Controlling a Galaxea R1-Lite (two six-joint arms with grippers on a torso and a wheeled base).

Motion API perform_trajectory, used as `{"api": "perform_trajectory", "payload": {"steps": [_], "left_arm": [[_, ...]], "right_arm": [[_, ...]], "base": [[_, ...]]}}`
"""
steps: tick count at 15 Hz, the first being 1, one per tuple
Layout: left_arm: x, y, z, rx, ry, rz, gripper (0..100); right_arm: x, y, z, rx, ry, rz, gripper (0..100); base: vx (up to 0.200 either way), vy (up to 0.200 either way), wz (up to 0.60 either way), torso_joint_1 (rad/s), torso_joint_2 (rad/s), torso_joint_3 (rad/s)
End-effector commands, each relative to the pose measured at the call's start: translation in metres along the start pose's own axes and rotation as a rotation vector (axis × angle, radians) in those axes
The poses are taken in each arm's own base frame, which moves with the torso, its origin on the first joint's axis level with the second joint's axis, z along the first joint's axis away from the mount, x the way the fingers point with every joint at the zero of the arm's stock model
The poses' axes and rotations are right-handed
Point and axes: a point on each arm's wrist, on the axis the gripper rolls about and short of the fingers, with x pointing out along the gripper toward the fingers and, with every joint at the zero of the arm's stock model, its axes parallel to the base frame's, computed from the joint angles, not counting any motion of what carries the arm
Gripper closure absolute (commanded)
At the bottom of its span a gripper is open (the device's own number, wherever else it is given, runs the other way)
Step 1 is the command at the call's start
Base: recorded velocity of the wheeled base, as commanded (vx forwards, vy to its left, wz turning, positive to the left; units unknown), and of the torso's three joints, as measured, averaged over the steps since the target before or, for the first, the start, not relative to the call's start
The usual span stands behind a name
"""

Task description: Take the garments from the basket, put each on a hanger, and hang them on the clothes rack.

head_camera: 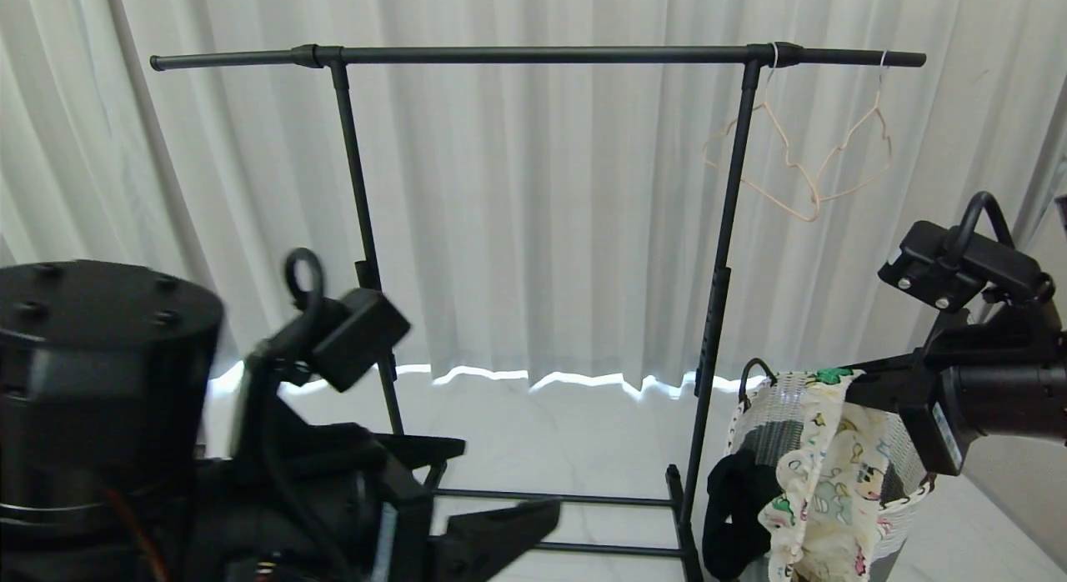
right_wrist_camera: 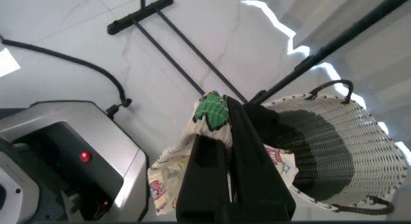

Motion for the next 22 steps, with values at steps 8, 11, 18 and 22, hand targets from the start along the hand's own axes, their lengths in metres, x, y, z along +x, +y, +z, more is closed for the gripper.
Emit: {"api": "perform_trajectory", "payload": {"steps": [8,11,18,22], "left_arm": [[0.196,-0.03,-0.034,-0.047,0.183,-0.088,0],[0.237,-0.031,-0.032,-0.047,0.161,-0.093,0],[0.289,0.002,-0.059,-0.072,0.216,0.028,0],[0.244,-0.002,-0.051,-0.07,0.202,0.054,0]], "right_arm": [[-0.008,0.013,0.004,-0.007,-0.035,0.047,100],[-0.014,0.016,0.004,-0.014,-0.052,0.052,100],[-0.018,0.015,0.005,-0.011,-0.065,0.039,100],[-0.023,0.008,0.01,0.004,-0.089,-0.009,100]], "base": [[0.0,0.0,0.0,0.0,0.0,0.0],[0.0,0.0,0.0,0.0,0.0,0.0],[0.0,0.0,0.0,0.0,0.0,0.0],[0.0,0.0,0.0,0.0,0.0,0.0]]}}
